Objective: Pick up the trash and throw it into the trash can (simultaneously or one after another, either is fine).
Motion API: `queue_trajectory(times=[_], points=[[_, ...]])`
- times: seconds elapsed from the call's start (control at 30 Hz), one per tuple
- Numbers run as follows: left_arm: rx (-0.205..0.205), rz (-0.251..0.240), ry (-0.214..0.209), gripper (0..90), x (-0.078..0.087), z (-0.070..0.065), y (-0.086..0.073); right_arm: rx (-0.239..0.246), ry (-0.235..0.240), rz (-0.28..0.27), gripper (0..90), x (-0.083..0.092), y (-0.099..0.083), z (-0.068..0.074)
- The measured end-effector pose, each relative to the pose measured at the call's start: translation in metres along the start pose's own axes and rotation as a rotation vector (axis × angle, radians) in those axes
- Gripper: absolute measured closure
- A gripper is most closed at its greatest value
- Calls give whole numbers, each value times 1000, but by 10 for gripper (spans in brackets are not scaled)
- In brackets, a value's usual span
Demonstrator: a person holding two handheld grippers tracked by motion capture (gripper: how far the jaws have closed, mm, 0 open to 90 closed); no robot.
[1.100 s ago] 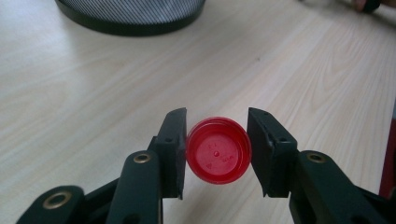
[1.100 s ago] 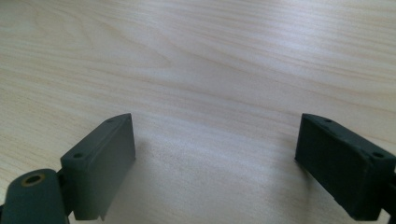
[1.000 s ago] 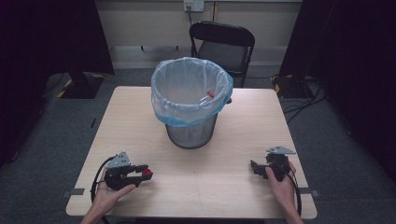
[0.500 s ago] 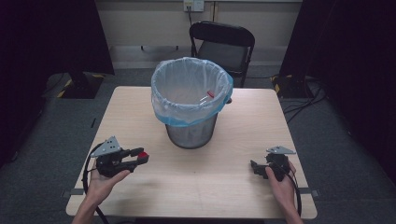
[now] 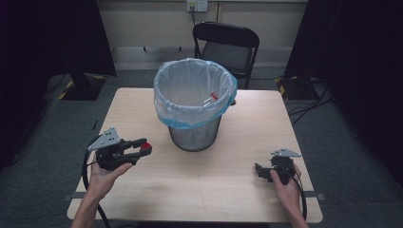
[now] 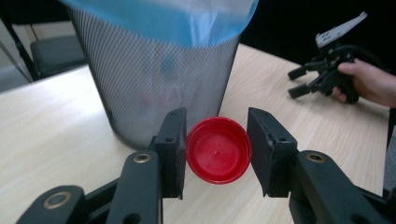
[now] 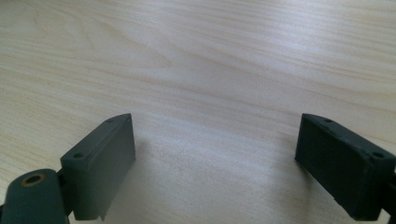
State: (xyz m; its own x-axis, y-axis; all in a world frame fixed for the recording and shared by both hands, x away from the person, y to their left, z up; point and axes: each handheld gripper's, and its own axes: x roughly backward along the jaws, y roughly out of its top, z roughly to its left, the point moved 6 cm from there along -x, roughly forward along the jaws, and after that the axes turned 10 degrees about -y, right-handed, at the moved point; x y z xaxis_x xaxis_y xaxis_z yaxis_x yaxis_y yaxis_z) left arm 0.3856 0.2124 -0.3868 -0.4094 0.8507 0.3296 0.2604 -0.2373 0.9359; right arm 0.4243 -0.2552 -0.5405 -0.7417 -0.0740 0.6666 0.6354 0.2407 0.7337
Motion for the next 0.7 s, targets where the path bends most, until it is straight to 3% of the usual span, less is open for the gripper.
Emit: queue_trajectory(times=[0.13,0.27,0.7], points=[[-14,-23,-5,594,3,-1,14,0,0,0,110,0,0,0],[-47,-19,17,594,3,-2,26,0,0,0,110,0,0,0],[-66,-82,3,593,3,-3,65,0,0,0,110,0,0,0]])
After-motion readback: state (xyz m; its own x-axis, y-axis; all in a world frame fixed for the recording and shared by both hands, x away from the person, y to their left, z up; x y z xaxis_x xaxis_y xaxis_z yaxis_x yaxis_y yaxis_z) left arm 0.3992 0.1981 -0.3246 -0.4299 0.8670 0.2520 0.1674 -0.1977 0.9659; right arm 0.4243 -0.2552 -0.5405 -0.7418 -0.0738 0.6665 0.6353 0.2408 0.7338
